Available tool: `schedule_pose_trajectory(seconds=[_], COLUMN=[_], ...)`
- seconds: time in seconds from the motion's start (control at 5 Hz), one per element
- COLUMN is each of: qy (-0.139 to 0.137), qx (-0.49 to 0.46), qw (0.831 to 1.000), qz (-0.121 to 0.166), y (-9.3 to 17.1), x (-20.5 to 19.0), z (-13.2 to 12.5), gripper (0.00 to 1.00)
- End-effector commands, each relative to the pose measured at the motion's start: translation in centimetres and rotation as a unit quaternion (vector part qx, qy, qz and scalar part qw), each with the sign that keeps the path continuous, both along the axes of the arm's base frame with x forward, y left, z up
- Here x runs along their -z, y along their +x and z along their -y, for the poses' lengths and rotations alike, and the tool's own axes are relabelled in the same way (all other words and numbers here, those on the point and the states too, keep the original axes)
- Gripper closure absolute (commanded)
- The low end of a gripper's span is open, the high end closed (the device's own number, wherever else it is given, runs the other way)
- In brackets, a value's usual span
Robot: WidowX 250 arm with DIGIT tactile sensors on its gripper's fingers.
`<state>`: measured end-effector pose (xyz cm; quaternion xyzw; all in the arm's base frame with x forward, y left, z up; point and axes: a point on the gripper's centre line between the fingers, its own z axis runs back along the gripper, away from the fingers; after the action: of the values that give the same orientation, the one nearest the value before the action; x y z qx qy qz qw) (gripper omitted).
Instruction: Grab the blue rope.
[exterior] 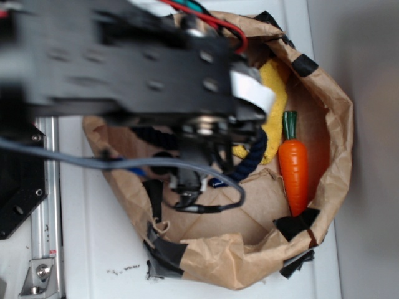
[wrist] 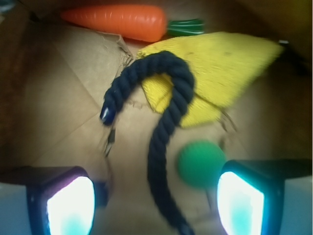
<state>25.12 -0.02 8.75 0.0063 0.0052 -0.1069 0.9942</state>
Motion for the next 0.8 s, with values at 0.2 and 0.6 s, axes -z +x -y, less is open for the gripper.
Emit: schedule_pose_trajectory(seconds=[0.2,0.6], qy=[0.069,0.073], qx=[-0.001,-0.038], qw=[0.995,0.995], qz=[-0.076,-0.063], y=[4.0,4.0], x=[5.8,4.3], z=[-1.3,-2.2], gripper=[0.0,1.0])
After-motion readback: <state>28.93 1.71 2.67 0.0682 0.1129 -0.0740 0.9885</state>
